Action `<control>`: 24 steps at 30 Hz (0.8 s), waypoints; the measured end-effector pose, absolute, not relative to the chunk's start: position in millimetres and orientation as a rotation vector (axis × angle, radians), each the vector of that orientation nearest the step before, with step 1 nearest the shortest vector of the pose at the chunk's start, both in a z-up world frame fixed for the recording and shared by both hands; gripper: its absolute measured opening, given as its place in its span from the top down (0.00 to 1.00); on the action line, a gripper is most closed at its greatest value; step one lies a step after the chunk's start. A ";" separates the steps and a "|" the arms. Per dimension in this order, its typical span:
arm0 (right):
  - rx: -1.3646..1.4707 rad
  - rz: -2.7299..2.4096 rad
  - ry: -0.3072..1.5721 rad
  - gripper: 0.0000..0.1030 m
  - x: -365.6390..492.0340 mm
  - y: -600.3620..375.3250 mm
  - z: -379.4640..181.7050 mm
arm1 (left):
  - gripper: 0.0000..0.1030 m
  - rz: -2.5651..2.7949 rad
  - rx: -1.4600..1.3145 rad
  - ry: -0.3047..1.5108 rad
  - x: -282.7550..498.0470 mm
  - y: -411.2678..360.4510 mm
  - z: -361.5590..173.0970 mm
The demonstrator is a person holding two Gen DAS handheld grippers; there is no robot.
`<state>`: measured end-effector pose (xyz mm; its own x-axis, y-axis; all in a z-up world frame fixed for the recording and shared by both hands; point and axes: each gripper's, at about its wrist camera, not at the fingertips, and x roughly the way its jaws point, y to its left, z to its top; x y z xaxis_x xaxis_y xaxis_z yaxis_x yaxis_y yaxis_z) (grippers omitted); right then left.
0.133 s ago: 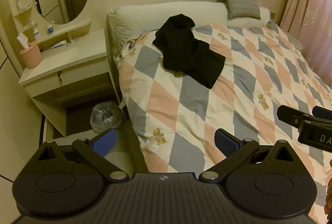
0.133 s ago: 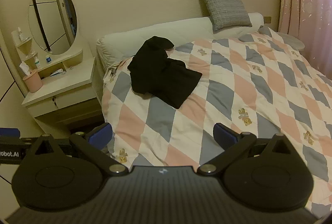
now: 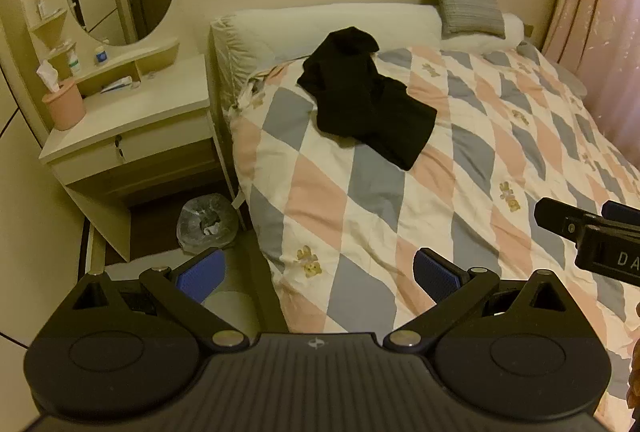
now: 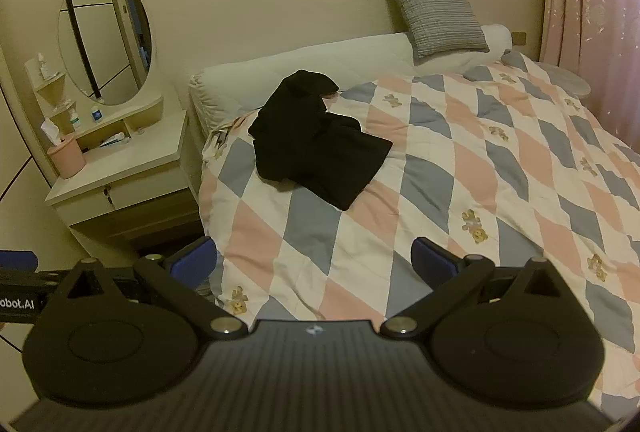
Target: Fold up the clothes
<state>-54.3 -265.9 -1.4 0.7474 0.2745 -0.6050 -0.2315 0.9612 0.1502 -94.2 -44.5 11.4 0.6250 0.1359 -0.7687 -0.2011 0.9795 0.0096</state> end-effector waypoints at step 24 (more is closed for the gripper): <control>0.071 0.280 0.666 0.00 -45.9 -286.5 1.5 | 0.00 0.195 -0.076 0.866 -93.4 -62.2 11.4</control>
<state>-45.9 -286.5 1.5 0.7501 0.2783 -0.5999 -0.2331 0.9602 0.1540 -93.4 -62.2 11.4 0.6312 0.1391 -0.7631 -0.2008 0.9796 0.0124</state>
